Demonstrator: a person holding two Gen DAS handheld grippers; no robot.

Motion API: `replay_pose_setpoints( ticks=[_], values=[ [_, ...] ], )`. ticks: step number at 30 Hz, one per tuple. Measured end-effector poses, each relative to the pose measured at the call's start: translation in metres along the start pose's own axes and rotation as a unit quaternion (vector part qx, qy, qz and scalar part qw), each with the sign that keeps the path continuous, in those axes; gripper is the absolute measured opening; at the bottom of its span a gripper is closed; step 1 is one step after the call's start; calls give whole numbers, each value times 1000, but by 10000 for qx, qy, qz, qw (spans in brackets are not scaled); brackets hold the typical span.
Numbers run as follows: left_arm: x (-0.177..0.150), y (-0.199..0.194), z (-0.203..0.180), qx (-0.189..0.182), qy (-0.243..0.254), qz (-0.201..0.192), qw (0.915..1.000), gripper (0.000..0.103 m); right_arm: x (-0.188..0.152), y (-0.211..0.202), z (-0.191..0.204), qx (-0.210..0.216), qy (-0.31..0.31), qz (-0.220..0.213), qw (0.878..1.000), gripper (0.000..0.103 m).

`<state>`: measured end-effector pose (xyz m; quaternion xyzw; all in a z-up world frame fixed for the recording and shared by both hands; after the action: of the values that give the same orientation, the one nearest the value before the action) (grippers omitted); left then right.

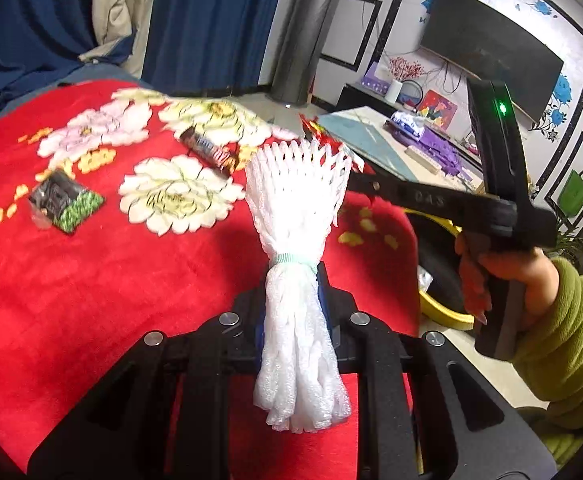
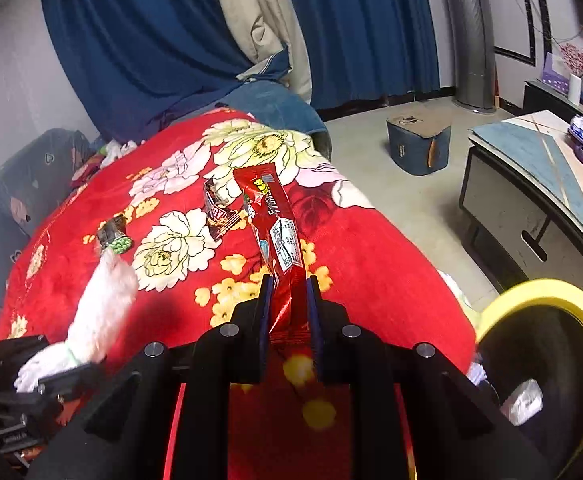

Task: Collect trash
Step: 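Carry the white foam net and red snack wrapper over the yellow bin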

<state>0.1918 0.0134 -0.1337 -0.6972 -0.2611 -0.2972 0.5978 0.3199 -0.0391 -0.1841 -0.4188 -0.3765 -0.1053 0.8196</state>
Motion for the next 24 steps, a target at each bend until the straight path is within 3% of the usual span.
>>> replay_pose_setpoints(
  ticks=[14, 24],
  values=[
    [33, -27, -50, -289, 31, -504, 9983, 13, -6, -69, -16, -162, 273, -478, 9984, 16],
    [44, -30, -100, -544, 283, -632, 9961, 13, -22, -117, -46, -476, 480, -702, 9952, 16]
  ],
)
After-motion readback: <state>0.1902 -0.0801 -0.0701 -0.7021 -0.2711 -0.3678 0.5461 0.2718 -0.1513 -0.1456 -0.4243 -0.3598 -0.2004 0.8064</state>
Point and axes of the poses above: each gripper's, at about its wrist camera, not at the fingertips, and y roughly the way its jaws point, z to its left, x to its top, the point moved 10 cm from there along y, roughly the way its jaws point, and after that the axes turned 12 degrees about x, right-handed, at the moved point
